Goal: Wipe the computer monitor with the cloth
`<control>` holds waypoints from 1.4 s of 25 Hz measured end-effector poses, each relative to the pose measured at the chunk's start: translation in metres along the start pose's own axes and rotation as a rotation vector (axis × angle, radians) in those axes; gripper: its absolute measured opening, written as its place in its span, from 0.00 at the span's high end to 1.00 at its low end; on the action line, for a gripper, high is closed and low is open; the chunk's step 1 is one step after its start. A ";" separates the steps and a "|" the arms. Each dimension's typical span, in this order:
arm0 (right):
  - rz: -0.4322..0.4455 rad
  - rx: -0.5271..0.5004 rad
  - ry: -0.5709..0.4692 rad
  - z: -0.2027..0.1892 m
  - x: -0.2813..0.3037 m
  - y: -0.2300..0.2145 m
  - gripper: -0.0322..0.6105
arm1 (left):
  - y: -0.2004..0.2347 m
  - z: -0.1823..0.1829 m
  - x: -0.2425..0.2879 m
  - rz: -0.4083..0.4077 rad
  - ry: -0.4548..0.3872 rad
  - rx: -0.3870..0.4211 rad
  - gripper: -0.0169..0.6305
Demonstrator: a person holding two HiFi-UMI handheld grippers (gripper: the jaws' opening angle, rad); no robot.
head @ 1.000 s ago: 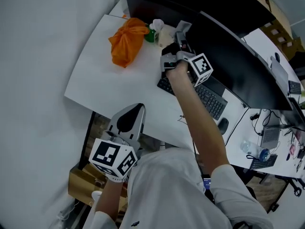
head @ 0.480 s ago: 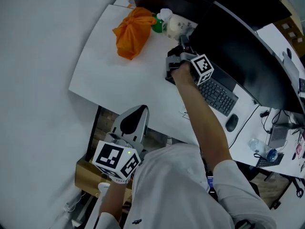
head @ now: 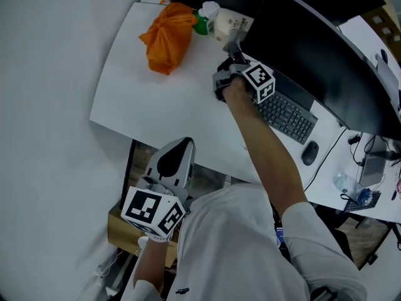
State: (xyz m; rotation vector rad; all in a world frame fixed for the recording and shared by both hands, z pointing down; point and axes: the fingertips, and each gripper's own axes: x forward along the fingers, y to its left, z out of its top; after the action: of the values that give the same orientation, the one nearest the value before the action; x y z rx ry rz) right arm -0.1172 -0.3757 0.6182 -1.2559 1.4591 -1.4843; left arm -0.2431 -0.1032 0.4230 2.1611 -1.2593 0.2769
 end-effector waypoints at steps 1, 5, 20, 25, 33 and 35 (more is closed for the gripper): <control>-0.026 -0.028 0.013 -0.001 0.000 -0.006 0.91 | 0.000 -0.001 0.000 0.002 0.004 0.001 0.94; -0.067 -0.137 0.050 0.000 -0.005 -0.019 0.91 | -0.001 -0.004 -0.002 0.009 0.011 0.002 0.94; -0.258 -0.611 0.041 0.065 -0.062 -0.045 0.91 | -0.028 -0.009 0.011 -0.044 0.027 0.022 0.94; -0.292 -0.668 0.020 0.094 -0.090 -0.053 0.91 | -0.046 -0.009 0.020 -0.077 0.039 0.045 0.94; -0.346 -0.674 -0.043 0.150 -0.146 -0.070 0.91 | -0.085 -0.018 0.036 -0.145 0.066 0.081 0.95; -0.359 -0.669 -0.062 0.164 -0.160 -0.074 0.91 | -0.096 -0.019 0.040 -0.164 0.071 0.092 0.94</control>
State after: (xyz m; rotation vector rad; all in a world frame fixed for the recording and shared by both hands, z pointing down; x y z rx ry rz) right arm 0.0946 -0.2661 0.6482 -2.0293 1.8347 -1.1779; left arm -0.1385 -0.0862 0.4174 2.2959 -1.0414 0.3457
